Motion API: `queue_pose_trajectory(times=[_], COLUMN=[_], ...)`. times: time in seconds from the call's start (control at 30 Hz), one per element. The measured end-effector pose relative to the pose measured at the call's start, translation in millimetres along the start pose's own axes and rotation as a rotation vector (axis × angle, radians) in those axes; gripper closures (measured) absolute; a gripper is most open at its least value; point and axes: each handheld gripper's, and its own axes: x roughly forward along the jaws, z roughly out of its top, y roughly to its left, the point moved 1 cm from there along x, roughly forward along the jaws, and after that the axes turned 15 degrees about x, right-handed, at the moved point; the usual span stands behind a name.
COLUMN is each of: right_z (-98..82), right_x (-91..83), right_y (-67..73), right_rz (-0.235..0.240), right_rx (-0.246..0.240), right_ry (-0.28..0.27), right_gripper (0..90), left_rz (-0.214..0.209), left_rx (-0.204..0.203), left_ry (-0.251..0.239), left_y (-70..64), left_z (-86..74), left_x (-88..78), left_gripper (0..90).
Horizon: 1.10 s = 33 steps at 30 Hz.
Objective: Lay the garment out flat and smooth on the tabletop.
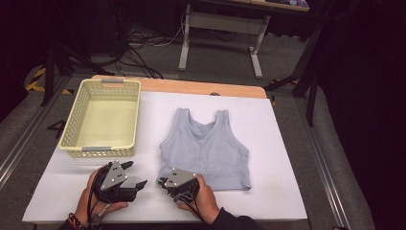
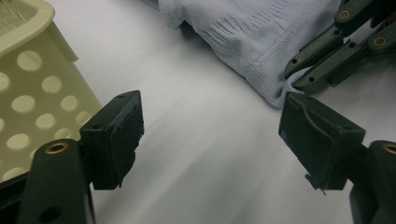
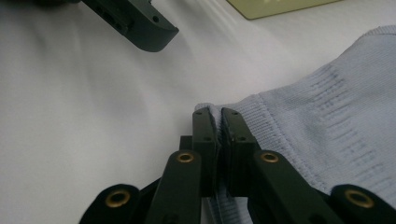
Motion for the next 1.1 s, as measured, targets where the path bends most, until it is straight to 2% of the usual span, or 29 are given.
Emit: queue_pose_trajectory(times=[0.2, 0.47, 0.53, 0.6, 0.63, 0.77, 0.83, 0.9, 0.97, 1.03, 1.1], right_z=[-0.6, -2.1, -2.1, -2.4, -2.9, -4.3, -5.5, -7.1, -9.8, -10.3, -10.8], right_x=[-2.2, -7.4, -9.6, -12.2, -14.1, -16.2, -16.9, -15.6, -12.8, -13.0, -12.9], right_y=[0.6, 4.4, 7.1, 9.2, 10.1, 12.4, 13.9, 13.0, 12.0, 13.7, 13.8], right_rz=[0.002, -0.012, -0.019, -0.02, -0.016, -0.011, -0.008, -0.006, 0.002, -0.009, -0.01], right_rx=[-0.003, -0.036, -0.049, -0.057, -0.062, -0.06, -0.059, -0.064, -0.049, -0.066, -0.064], right_ry=[-0.015, -0.027, -0.028, -0.03, -0.031, -0.029, -0.028, -0.026, -0.018, -0.02, -0.02], right_gripper=[84.9, 85.0, 84.9, 84.9, 85.0, 85.0, 84.9, 85.0, 84.9, 85.0, 85.0], left_rz=[0.008, 0.001, -0.005, -0.008, -0.032, -0.047, -0.041, -0.042, -0.043, -0.032, -0.018], left_rx=[0.015, -0.016, -0.031, -0.064, -0.089, -0.088, -0.099, -0.163, -0.204, -0.208, -0.208], left_ry=[0.01, 0.0, -0.01, -0.039, -0.058, -0.071, -0.068, -0.082, -0.069, -0.051, -0.011], left_y=[-2.2, 1.5, 1.6, 1.5, -0.4, -3.8, -3.8, -1.7, 0.3, 1.1, 2.4], left_z=[1.8, 2.9, 5.1, 9.2, 13.1, 23.0, 27.7, 35.5, 42.0, 46.2, 48.7], left_x=[0.2, 1.9, 2.8, 4.3, 6.5, 13.5, 17.8, 24.4, 32.2, 40.4, 50.3], left_gripper=[22.9, 23.6, 24.8, 27.3, 27.3, 27.3, 27.0, 26.6, 26.5, 26.4, 27.1])
